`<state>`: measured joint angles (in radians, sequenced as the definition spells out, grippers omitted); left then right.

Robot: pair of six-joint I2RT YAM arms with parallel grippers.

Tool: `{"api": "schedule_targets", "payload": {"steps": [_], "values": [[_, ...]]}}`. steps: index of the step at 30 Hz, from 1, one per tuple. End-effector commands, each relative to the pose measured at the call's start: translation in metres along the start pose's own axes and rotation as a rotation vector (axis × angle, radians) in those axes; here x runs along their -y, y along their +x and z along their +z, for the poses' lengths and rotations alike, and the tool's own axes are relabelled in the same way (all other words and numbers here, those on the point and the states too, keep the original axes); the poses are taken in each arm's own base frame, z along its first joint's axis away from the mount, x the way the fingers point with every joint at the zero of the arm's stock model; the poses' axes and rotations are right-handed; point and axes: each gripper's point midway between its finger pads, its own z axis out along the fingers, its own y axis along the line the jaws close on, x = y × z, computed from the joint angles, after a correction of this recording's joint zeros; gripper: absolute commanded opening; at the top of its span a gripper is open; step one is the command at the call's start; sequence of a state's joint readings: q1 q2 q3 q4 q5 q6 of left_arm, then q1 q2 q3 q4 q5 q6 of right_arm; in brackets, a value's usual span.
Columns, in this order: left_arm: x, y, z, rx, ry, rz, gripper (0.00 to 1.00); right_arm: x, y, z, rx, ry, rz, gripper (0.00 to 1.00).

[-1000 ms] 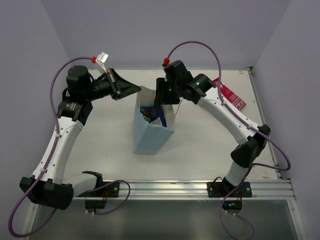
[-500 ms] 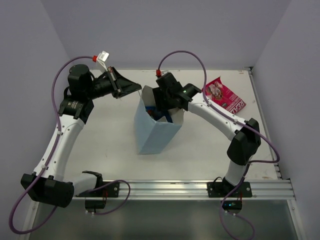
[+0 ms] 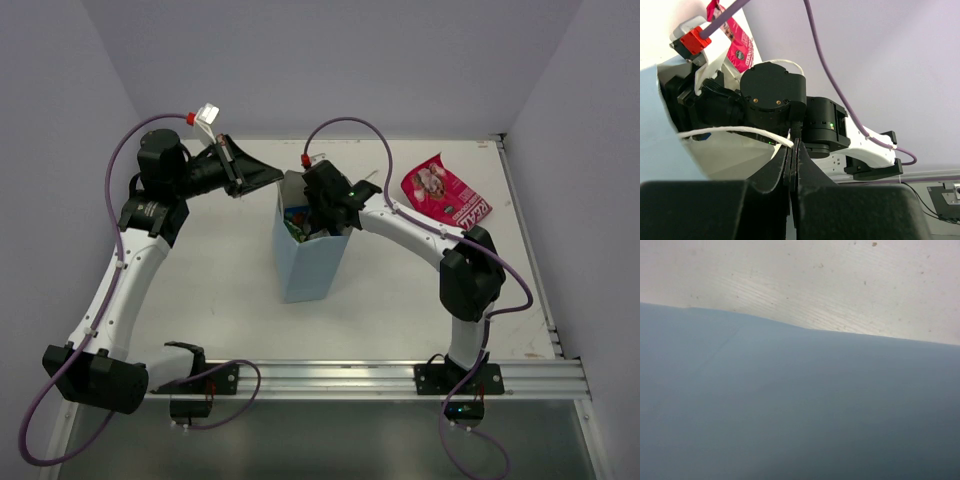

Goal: Take the snacks out of the paper bag

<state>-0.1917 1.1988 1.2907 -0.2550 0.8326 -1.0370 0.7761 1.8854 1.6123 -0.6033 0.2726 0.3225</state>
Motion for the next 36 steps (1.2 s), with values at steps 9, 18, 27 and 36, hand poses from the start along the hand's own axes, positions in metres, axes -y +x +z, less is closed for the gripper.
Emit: {"api": "schedule_targets", "payload": {"steps": [9, 18, 27, 36], "values": [[0.000, 0.003, -0.003, 0.010, 0.002, 0.053, 0.00, -0.015, -0.062, -0.058, 0.136, -0.048, 0.029, 0.00], [-0.001, -0.005, -0.002, 0.038, -0.006, 0.095, 0.00, -0.032, -0.109, -0.150, 0.180, -0.214, 0.093, 0.00], [-0.005, -0.007, -0.011, 0.051, -0.036, 0.109, 0.00, 0.002, -0.165, -0.241, 0.418, -0.203, 0.183, 0.00], [-0.015, 0.001, -0.017, 0.035, -0.092, 0.085, 0.00, 0.119, -0.216, -0.294, 0.704, 0.002, 0.356, 0.00]]}}
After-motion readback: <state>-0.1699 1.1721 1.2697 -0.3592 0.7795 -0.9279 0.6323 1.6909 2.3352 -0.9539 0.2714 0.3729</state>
